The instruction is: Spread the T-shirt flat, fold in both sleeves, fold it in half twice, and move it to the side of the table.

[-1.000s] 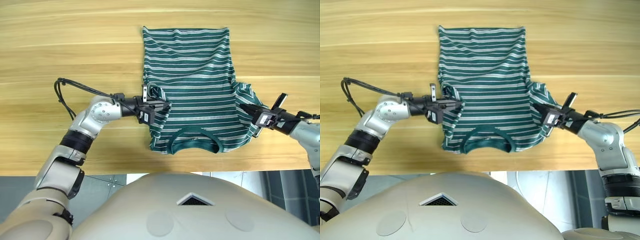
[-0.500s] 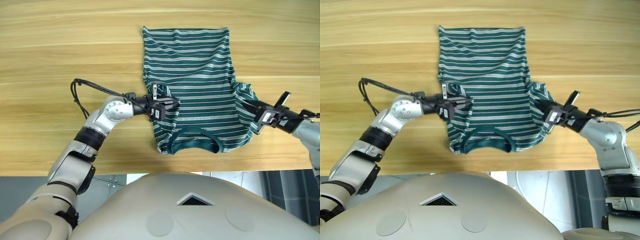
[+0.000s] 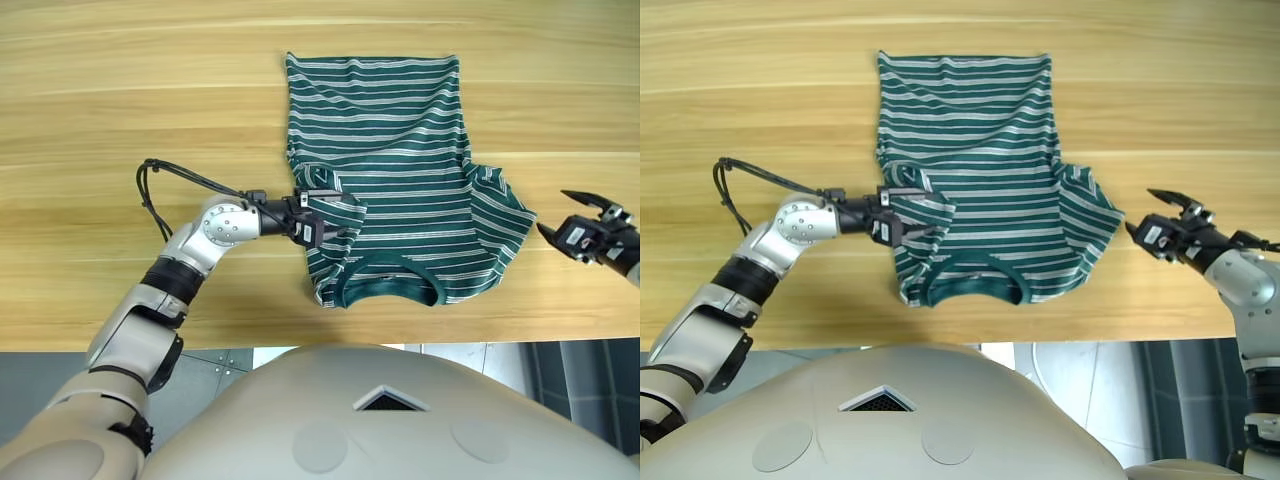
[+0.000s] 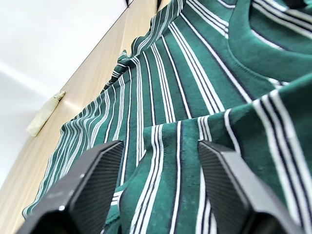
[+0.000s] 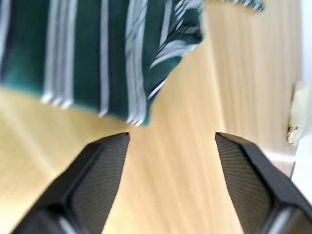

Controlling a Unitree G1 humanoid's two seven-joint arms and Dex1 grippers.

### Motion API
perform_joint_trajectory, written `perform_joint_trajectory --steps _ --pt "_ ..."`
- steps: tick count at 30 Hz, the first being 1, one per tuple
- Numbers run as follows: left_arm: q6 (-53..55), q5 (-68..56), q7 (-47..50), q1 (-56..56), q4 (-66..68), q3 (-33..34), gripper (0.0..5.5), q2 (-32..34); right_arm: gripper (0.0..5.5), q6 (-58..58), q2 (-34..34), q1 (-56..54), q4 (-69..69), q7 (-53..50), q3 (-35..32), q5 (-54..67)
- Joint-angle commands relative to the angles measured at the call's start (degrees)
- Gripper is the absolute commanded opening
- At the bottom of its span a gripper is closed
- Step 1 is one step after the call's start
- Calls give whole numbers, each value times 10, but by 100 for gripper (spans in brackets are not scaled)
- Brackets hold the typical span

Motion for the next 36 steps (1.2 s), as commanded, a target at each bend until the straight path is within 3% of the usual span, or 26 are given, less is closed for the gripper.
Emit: perform_joint_trajectory --steps 1,6,12,15,21,29,36 --pt "14 28 8 -5 19 -2 345 2 331 -20 -13 50 -39 4 -15 -15" --pt "11 34 20 -10 28 -5 416 -2 331 -26 -8 47 -40 6 2 -25" --pt "9 36 29 -14 30 -8 497 -2 331 1 3 -33 0 15 65 -52" --pt "9 34 30 -12 26 -10 538 -1 277 10 5 -54 15 12 85 -58" --pt "8 31 28 -6 18 -13 540 2 155 15 6 -72 28 12 119 -61" --pt "7 32 31 -6 22 -15 540 1 3 10 0 -63 23 4 116 -52" --pt "5 33 34 -7 25 -15 540 -1 3 -20 12 -75 -20 -31 82 -20"
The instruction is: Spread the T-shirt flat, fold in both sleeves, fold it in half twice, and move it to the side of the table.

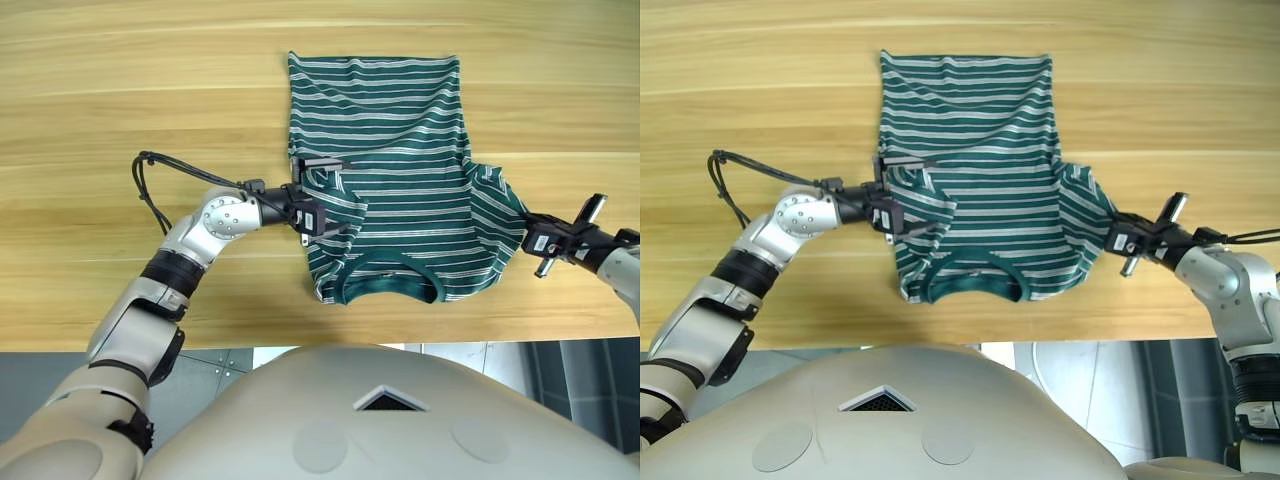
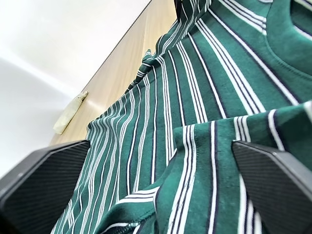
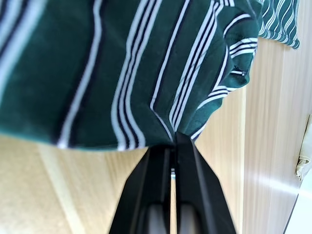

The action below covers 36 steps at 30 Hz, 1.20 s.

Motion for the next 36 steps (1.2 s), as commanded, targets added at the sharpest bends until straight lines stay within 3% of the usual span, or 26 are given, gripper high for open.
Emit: perform_joint_trajectory --steps 1,14,24,36 --pt "9 25 -7 10 17 -12 540 2 3 -16 17 -11 -31 -23 -23 24" --pt "8 26 -5 10 20 -13 540 -2 3 -40 42 2 -125 -17 -16 43" --pt "6 26 -4 9 27 -13 540 -5 3 -26 87 -36 -153 -6 59 -15" --pt "5 25 -4 11 27 -14 540 -7 3 79 131 -100 -134 25 132 -74"
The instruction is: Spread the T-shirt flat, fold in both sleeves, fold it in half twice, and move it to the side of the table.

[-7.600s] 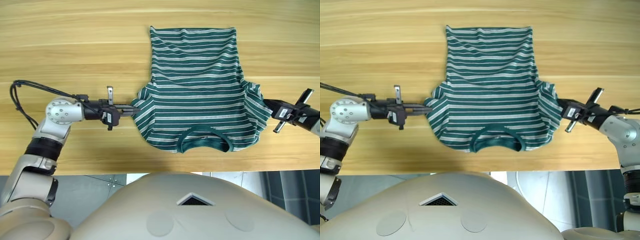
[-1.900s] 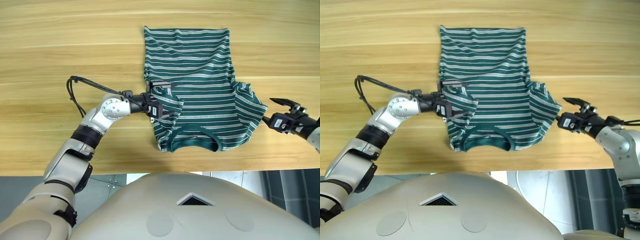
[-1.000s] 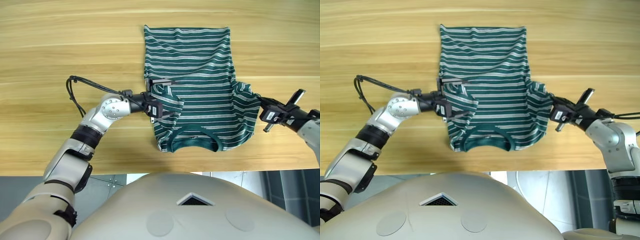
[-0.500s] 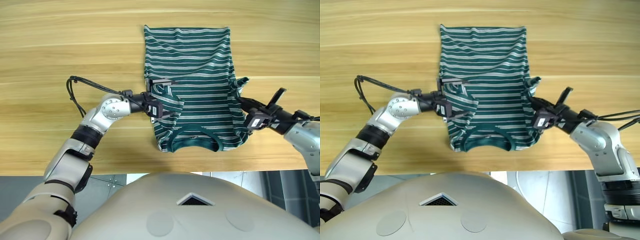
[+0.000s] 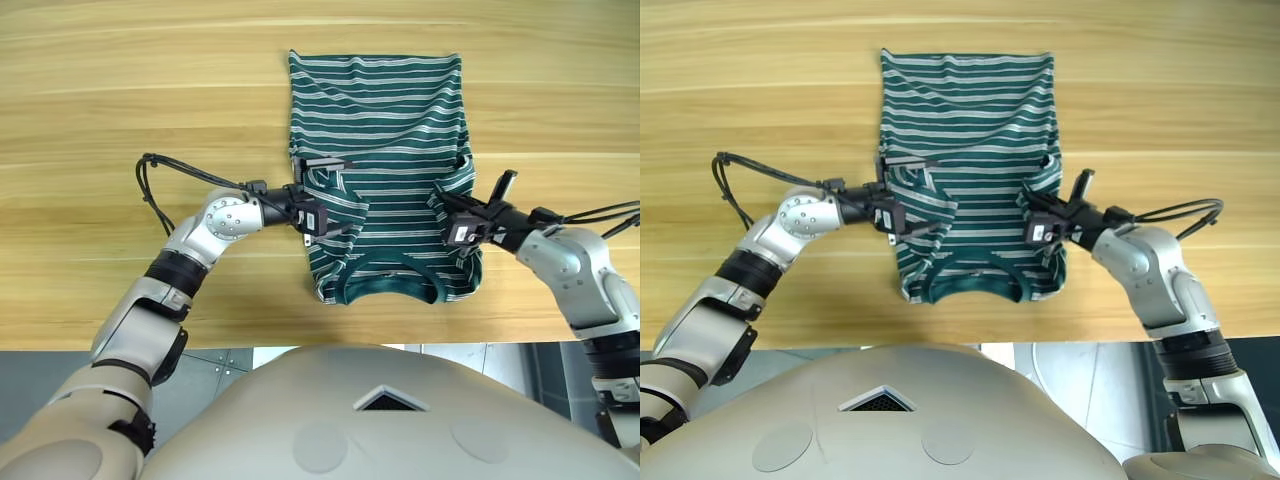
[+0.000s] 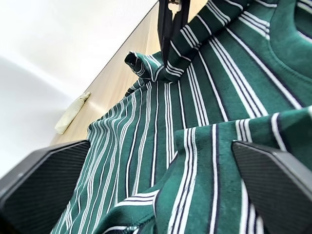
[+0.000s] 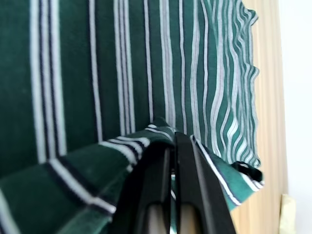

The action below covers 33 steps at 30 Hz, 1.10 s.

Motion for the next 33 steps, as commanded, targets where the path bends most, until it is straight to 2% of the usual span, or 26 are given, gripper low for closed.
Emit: perform_joint_trajectory --steps 1,7,14,18,22,24,30,33 --pt "13 28 -10 11 15 -14 540 2 3 21 3 -13 4 18 13 -2" --pt "13 27 -11 11 16 -15 540 1 124 21 13 -12 -5 34 19 32" --pt "13 25 -10 12 16 -13 540 2 254 19 26 11 -114 70 -7 181" --pt "14 22 -10 12 17 -12 540 0 336 14 -3 40 -120 58 -106 228" --pt "14 21 -10 10 17 -12 540 -2 408 6 -47 94 -57 25 -207 173" --pt "13 20 -12 6 20 -12 540 -3 442 -6 -51 129 -61 23 -232 163" --pt "14 21 -6 7 22 -7 540 -1 537 -31 -51 171 -76 35 -203 130" --pt "13 21 -8 5 22 -7 540 -1 537 -37 -47 186 -88 37 -196 126"
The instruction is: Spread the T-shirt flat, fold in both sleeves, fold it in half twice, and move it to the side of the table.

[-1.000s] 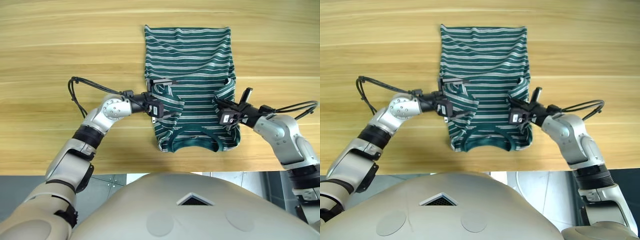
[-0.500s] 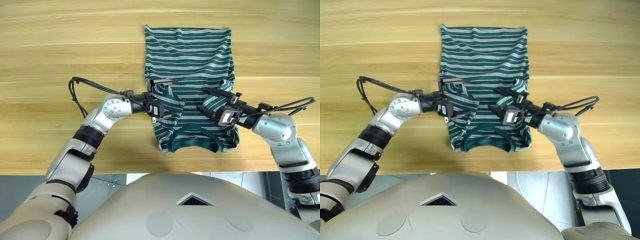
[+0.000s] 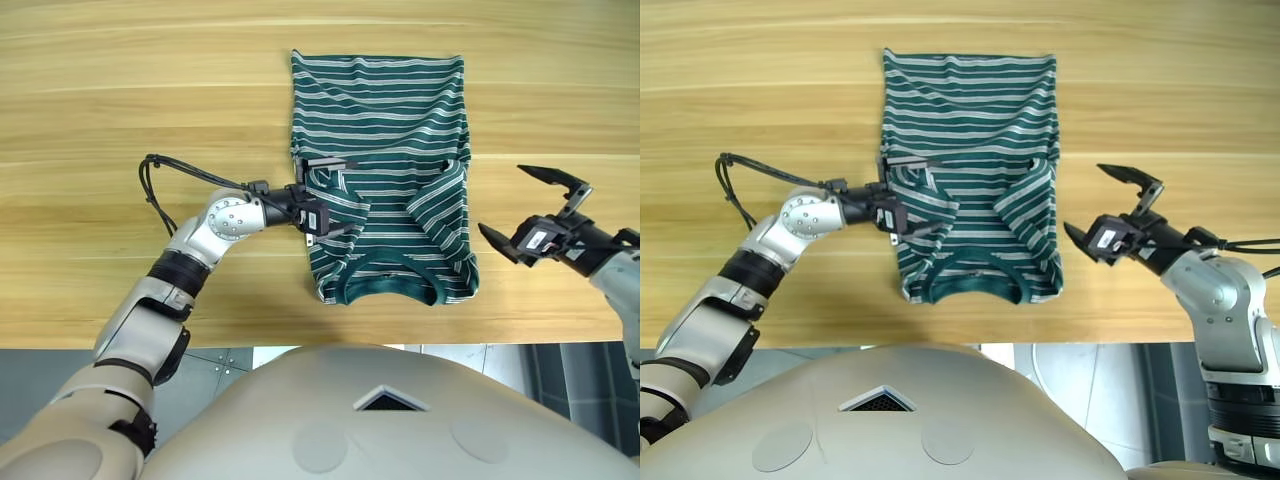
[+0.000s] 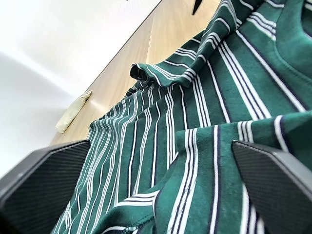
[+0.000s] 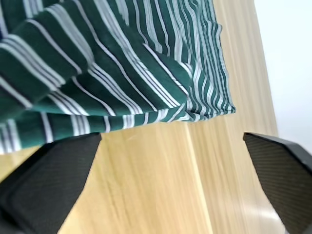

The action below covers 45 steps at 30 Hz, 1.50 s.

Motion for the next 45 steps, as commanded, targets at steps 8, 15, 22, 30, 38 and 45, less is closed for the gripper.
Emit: perform_joint_trajectory --steps 8,15,22,30,38,45 --pt "12 21 -11 4 20 -7 540 4 537 -31 -2 42 -45 17 30 -2" --pt "11 22 -9 3 25 -7 540 2 537 -36 0 48 -57 33 67 -14" --pt "9 26 -4 2 29 -7 540 1 537 -25 0 31 -31 36 109 -43" --pt "13 -110 -81 26 -80 66 540 100 537 -62 -16 57 -82 42 83 14" --pt "31 -249 -150 54 -176 134 540 158 537 -53 -2 17 -95 22 1 97" --pt "28 -206 -230 191 -186 129 540 271 537 -57 -64 79 -22 53 -28 -24"
